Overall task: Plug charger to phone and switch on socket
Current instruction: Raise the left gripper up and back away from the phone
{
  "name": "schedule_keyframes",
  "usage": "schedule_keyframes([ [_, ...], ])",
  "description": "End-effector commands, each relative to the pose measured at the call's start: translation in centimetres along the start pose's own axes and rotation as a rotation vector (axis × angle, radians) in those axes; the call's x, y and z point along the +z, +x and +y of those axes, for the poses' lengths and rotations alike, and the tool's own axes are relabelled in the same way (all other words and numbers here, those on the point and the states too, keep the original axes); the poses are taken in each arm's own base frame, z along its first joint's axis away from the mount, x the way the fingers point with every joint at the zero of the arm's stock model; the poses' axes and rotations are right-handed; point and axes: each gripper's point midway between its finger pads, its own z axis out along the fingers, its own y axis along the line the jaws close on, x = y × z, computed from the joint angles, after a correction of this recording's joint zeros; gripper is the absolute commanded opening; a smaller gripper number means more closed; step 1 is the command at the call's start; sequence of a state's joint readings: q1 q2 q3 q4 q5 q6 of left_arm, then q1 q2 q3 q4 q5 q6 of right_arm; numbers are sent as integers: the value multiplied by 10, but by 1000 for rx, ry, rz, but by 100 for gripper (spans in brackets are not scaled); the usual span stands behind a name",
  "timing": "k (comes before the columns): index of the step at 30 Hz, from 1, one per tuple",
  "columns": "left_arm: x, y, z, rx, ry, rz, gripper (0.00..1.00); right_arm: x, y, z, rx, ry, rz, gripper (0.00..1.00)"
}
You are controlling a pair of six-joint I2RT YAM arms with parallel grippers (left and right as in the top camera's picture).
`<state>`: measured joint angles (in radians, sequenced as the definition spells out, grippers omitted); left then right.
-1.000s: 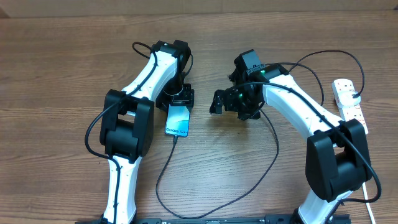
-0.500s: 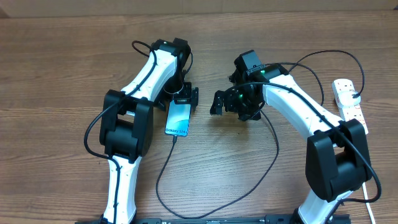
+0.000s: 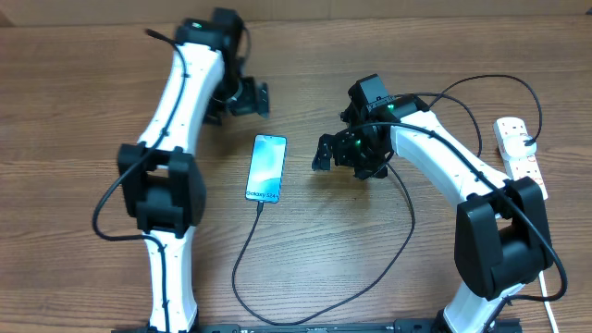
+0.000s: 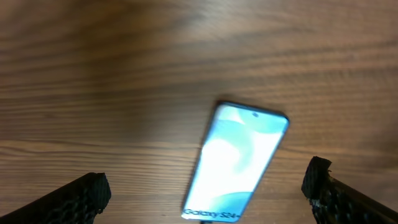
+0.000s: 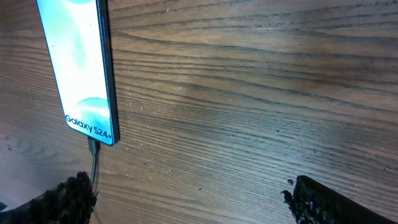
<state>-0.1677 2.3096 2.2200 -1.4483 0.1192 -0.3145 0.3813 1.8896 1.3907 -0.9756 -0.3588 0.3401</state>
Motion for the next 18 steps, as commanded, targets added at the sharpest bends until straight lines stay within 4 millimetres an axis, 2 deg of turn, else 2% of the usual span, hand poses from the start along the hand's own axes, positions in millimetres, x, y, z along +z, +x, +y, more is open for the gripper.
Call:
schedule_keyframes([
  [1, -14, -6, 15, -24, 9, -29, 100, -3, -1, 5, -13, -8, -13, 100],
  [6, -15, -14, 25, -48, 12, -47, 100, -3, -1, 5, -13, -8, -13, 100],
  [18, -16, -25, 23, -44, 25, -92, 100, -3, -1, 5, -13, -8, -13, 100],
])
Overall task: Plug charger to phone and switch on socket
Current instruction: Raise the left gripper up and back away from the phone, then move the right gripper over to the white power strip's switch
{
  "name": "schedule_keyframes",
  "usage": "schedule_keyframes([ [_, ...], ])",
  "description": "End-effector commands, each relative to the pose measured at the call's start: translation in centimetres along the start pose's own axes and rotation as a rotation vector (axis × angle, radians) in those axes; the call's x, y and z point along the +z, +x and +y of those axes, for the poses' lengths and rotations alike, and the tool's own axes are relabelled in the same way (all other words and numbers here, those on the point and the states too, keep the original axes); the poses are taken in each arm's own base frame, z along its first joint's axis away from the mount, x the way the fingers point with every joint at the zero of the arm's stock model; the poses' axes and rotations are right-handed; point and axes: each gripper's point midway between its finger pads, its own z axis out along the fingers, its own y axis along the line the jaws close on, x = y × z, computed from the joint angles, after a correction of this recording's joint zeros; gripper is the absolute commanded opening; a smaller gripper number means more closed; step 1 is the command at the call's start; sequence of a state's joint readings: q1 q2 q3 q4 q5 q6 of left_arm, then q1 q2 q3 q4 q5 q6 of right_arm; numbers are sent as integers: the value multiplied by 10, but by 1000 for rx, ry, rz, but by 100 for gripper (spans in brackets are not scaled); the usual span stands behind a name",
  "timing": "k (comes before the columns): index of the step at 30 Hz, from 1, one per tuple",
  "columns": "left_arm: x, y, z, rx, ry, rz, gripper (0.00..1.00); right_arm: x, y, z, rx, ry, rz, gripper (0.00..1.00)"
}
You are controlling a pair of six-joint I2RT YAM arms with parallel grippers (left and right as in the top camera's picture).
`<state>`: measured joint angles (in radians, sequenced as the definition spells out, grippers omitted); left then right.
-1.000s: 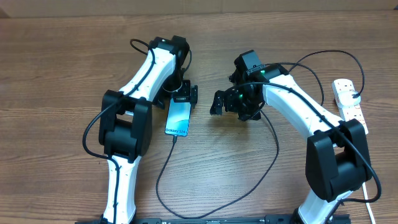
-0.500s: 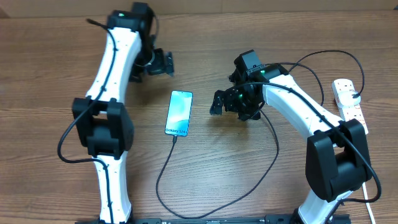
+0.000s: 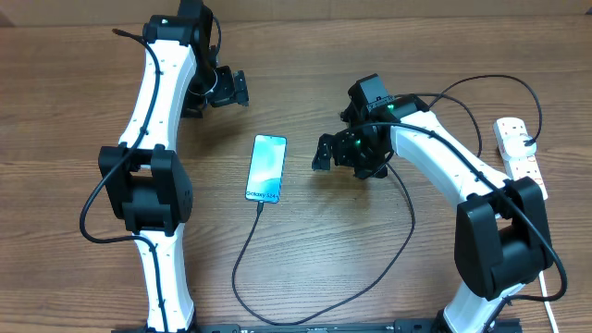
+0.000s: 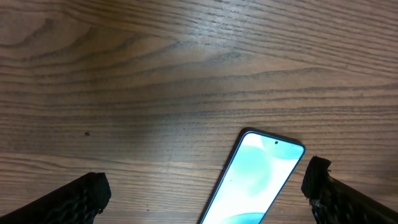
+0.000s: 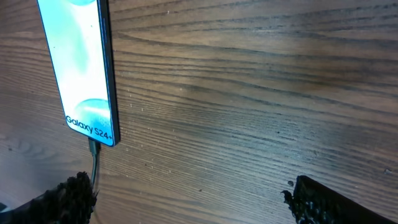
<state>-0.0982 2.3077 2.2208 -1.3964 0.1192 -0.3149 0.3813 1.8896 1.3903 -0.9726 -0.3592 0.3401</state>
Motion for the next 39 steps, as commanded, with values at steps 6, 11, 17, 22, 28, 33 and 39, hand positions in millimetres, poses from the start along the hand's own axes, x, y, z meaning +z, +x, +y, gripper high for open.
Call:
schedule_keyframes([
  [6, -11, -5, -5, 20, 14, -39, 100, -4, -1, 4, -12, -6, -11, 100],
  [11, -11, -5, -5, 20, 14, -39, 100, -4, -1, 4, -11, -6, -11, 100],
  [17, -11, -4, -6, 24, 14, -39, 100, -5, -8, -13, -26, 95, -54, 100],
  [22, -11, -4, -6, 23, 14, -39, 100, -7, -14, -25, -26, 168, -87, 100],
  [28, -11, -4, -7, 24, 14, -39, 100, -7, -14, -25, -26, 168, -87, 100],
  [33, -11, -4, -6, 24, 14, -39, 100, -7, -20, -23, -33, 159, -110, 100],
  [39, -11, -4, -6, 24, 14, -39, 99, -13, -40, -15, -75, 130, -185, 78],
])
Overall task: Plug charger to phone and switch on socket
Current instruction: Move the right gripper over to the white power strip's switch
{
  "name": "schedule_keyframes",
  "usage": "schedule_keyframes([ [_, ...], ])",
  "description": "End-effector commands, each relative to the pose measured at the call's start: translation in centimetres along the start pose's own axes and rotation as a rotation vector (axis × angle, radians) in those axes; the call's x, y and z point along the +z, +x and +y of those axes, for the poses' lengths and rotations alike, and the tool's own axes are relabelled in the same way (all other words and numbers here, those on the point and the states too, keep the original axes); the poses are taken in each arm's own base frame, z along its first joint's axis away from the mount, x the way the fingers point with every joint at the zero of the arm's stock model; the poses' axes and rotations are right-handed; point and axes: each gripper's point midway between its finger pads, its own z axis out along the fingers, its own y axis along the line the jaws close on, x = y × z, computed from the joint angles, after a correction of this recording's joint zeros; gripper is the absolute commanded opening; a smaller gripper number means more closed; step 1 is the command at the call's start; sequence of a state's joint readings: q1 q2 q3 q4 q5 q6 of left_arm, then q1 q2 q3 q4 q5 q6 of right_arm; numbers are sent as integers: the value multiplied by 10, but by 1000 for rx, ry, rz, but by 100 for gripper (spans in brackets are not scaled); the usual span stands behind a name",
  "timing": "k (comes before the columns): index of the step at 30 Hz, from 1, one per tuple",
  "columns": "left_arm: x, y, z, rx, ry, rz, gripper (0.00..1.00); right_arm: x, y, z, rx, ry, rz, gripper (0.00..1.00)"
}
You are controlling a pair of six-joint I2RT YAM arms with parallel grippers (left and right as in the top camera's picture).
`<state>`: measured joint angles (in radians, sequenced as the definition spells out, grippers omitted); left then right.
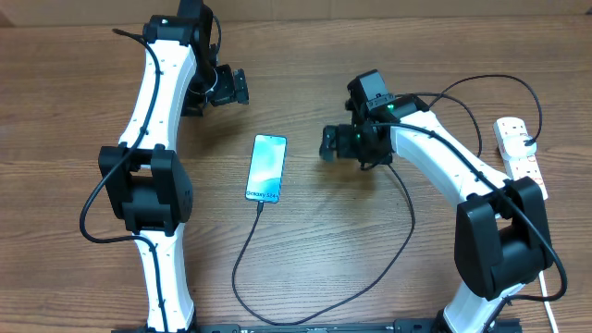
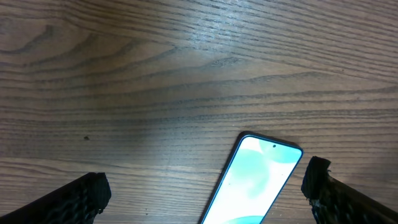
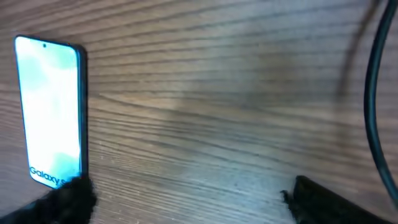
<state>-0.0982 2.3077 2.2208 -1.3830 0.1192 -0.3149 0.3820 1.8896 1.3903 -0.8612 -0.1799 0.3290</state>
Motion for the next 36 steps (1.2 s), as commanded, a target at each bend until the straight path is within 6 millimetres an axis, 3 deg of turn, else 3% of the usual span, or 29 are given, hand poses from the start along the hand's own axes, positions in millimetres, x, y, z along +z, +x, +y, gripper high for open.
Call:
schedule_keyframes([
  [1, -11, -1, -5, 22, 10, -26, 100, -14, -5, -4, -16, 23, -10, 44],
  [2, -11, -1, -5, 22, 10, -26, 100, -21, -6, -13, 21, 59, 0, 4],
  [4, -11, -1, -5, 22, 10, -26, 100, -41, -8, -34, 102, 145, 7, 4],
  [10, -11, -1, -5, 22, 10, -26, 100, -134, -24, -139, 404, 493, -118, 4],
  [13, -11, -1, -5, 22, 10, -26, 99, -154, -26, -177, 520, 512, -148, 4],
  [14, -11, -1, -5, 22, 10, -26, 99, -160, -26, -196, 571, 520, -157, 5],
  [17, -11, -1, -5, 22, 10, -26, 99, -174, -20, -250, 721, 539, -178, 33],
  [20, -11, -1, -5, 22, 10, -26, 100, -185, -11, -291, 846, 497, -195, 84],
  [21, -11, -1, -5, 22, 10, -26, 100, -187, -8, -300, 871, 479, -198, 96],
  [22, -11, -1, -5, 22, 10, -26, 100, -192, -3, -313, 911, 470, -205, 100],
  [25, -11, -1, -5, 22, 10, -26, 100, -207, 8, -350, 999, 487, -254, 100],
  [28, -11, -1, -5, 22, 10, -26, 99, -220, 9, -384, 948, 504, -307, 100],
  [31, -11, -1, -5, 22, 10, -26, 100, -222, 5, -399, 894, 449, -340, 100],
  [36, -11, -1, -5, 22, 10, -26, 100, -219, 16, -421, 940, 447, -335, 100],
])
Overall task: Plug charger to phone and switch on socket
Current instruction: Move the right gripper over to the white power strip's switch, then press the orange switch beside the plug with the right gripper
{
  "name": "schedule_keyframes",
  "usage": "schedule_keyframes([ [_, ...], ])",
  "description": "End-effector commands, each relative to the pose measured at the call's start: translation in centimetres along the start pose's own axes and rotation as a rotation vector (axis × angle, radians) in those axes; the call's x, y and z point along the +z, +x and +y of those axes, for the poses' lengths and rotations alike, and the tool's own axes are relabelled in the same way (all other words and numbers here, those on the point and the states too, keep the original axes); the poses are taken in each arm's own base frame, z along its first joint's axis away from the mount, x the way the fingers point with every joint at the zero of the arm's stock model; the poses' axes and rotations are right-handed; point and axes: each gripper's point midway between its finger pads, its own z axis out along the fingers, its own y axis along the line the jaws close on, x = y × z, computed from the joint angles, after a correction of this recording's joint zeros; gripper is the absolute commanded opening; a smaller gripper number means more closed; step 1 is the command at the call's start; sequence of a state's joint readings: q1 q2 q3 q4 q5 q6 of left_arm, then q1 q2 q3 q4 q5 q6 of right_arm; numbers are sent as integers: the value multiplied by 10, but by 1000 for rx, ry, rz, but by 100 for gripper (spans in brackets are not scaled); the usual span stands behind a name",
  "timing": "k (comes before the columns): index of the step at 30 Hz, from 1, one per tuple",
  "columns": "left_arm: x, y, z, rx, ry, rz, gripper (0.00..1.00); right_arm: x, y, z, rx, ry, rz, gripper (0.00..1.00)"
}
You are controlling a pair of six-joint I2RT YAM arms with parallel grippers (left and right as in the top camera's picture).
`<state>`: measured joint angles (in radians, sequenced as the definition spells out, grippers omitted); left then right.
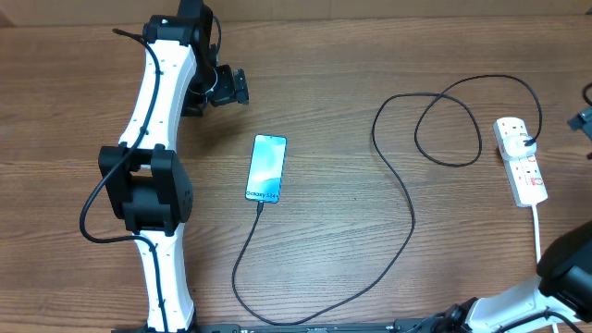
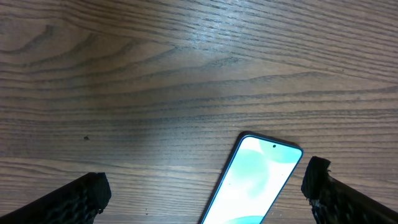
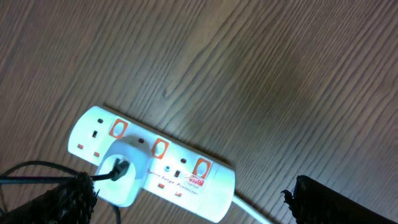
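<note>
The phone lies face up with its screen lit, and the black charger cable is plugged into its near end. That cable loops over to a white charger seated in the white power strip. My right gripper hovers open over the strip, whose red switches show between its fingers. Whether a switch is on cannot be told. My left gripper is open at the back left, and only the phone's top edge shows in its view.
The cable forms a wide loop on the wood table between phone and strip. The strip's white lead runs toward the front edge. My right arm's base fills the front right corner.
My right gripper has gone from just right of the phone to the far right, above the power strip. Left arm, phone and cable are unchanged.
At first both grippers stood open near the phone, cable plugged in and screen lit. The left gripper was then farther back left and stayed. The right gripper sat slightly farther back beside the phone, and now hangs over the strip.
</note>
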<state>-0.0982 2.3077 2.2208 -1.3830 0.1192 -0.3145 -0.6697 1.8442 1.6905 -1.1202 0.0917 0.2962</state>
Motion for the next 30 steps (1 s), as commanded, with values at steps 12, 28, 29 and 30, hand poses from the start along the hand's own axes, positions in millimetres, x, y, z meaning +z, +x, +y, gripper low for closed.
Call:
schedule_keyframes([
  [12, -11, -1, -5, 22, 10, -26, 100, 69, 5, -6, -26, 14, 114, 100],
  [28, -11, -1, -5, 22, 10, -26, 100, 133, 39, -3, -41, 7, 272, 100],
  [29, -11, -1, -5, 22, 10, -26, 100, 135, 41, 0, -42, -14, 279, 100],
  [30, -11, -1, -5, 22, 10, -26, 99, 137, 43, 3, -40, -31, 285, 100],
])
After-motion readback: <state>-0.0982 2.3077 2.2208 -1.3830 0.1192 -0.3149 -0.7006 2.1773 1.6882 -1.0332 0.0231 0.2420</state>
